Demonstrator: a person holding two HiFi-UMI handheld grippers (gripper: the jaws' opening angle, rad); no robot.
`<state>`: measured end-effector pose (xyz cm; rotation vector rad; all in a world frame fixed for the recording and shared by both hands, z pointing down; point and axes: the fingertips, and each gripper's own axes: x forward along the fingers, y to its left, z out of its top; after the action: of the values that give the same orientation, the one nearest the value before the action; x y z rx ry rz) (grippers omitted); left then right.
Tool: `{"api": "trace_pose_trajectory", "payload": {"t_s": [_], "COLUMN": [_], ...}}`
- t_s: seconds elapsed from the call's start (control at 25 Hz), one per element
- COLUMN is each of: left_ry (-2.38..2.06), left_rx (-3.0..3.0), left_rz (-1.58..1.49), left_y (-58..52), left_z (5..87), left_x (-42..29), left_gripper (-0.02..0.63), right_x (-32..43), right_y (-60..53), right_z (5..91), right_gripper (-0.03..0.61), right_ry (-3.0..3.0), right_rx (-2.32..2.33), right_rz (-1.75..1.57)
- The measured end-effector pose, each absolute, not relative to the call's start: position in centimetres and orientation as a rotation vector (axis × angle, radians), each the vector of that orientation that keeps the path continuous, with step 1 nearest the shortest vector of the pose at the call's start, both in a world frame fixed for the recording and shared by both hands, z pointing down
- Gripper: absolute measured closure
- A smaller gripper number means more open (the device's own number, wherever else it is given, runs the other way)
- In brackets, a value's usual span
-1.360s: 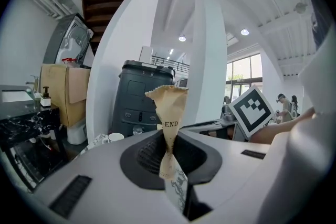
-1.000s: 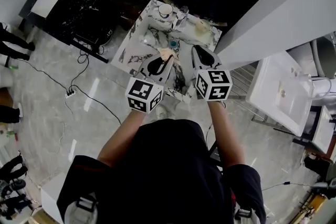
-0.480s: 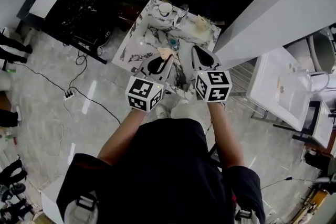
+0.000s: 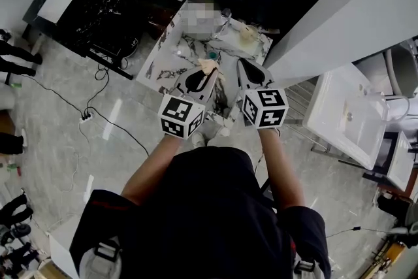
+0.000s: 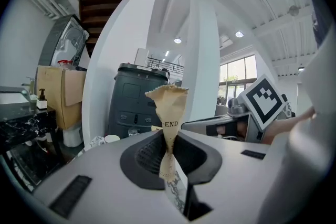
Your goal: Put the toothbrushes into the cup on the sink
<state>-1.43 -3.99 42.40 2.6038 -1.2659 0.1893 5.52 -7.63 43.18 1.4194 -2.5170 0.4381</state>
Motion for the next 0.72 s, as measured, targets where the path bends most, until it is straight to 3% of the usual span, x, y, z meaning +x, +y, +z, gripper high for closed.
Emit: {"api": "trace_pose_trajectory", "payload": {"t_s": [0.72], "left_ry": [-1.397], "left_rx": [2.575], "left_rz": [0.285], "left_y": [-6.9], "left_z": [42.1], "left_x": [2.2], "left_gripper": [0.569], "right_x": [8.3], "right_y": [-10.8], "right_z": [43.2], "right_gripper": [0.538], "right_ry": [-2.633], "right_rx": [1.277], "right_rz": [0.455]}}
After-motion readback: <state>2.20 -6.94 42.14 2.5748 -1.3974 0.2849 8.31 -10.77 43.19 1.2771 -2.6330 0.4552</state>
